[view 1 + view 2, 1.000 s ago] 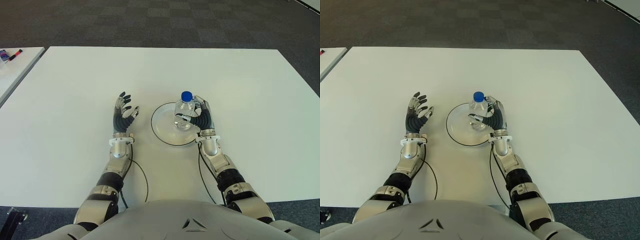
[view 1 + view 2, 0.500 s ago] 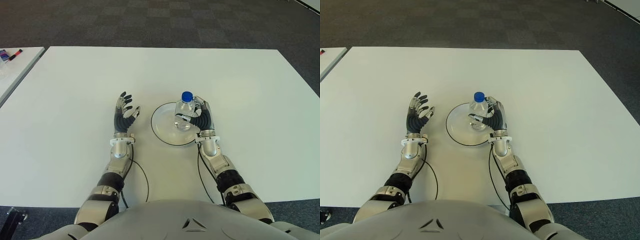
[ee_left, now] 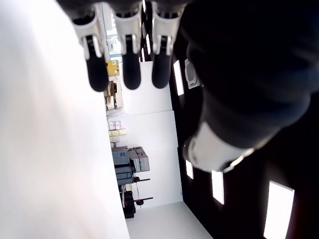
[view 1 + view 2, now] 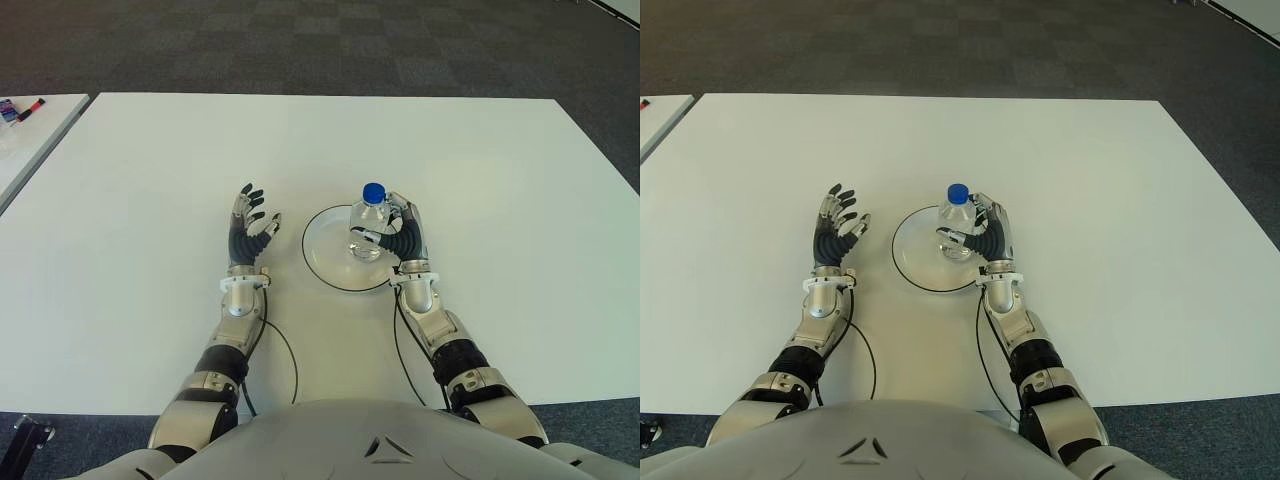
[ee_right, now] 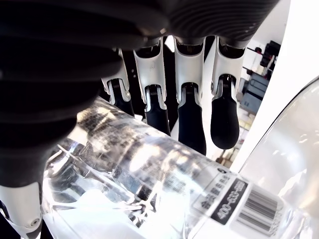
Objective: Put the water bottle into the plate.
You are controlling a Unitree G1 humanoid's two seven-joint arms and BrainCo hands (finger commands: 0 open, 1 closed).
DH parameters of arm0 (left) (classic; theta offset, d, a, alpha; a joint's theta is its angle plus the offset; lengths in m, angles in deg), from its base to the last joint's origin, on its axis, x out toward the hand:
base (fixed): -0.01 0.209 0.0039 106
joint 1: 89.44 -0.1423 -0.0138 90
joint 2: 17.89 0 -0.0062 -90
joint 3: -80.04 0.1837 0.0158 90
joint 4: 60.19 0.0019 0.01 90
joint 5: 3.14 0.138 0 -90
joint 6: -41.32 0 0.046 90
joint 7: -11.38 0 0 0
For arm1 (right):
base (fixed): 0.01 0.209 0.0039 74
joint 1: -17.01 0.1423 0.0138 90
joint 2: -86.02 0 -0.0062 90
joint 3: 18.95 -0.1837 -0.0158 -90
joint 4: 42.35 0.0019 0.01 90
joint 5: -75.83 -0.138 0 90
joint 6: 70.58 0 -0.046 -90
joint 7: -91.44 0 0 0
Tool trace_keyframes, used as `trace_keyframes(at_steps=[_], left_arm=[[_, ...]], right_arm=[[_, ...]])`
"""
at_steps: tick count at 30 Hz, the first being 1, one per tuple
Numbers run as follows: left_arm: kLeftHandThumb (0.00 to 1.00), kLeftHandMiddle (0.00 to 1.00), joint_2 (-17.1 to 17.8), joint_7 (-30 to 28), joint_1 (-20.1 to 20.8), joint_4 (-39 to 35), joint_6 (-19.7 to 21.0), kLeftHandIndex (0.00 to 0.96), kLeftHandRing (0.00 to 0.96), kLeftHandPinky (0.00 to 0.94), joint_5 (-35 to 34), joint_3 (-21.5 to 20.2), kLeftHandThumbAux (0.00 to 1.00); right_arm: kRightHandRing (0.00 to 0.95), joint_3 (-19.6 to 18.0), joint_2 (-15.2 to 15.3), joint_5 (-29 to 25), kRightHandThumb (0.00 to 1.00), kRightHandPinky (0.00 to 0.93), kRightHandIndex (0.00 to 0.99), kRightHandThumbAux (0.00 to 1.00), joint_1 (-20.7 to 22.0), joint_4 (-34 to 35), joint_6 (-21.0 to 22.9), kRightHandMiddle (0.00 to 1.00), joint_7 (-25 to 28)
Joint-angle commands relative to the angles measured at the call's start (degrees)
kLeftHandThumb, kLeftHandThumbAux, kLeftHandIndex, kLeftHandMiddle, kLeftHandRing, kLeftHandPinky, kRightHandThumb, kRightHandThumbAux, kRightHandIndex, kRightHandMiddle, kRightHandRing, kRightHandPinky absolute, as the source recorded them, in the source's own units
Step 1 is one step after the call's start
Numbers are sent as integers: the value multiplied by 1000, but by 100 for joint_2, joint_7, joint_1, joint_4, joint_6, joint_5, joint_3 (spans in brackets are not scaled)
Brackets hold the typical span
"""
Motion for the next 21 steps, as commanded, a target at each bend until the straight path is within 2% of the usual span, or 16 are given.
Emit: trace_keyframes(at_steps=[1,10,21], left_arm=[[320,190,-9,-59,-96,-36,129,106,199,247,39,36,834],[318,190,-12,-39,-117,-87,147,108,196,249,51,40,838],[322,194,-8,-22,-127,-116,172,112,204,261,75,40,834]], right_arm=[[606,7,14,-130,841,608,385,680,18,-60,78,541,185],[604,-14,41,-249,841,608,386,679,99,-197,-113,535,290],[592,1,76,-182,841,598,386,679,183,-384,-280,525,159]])
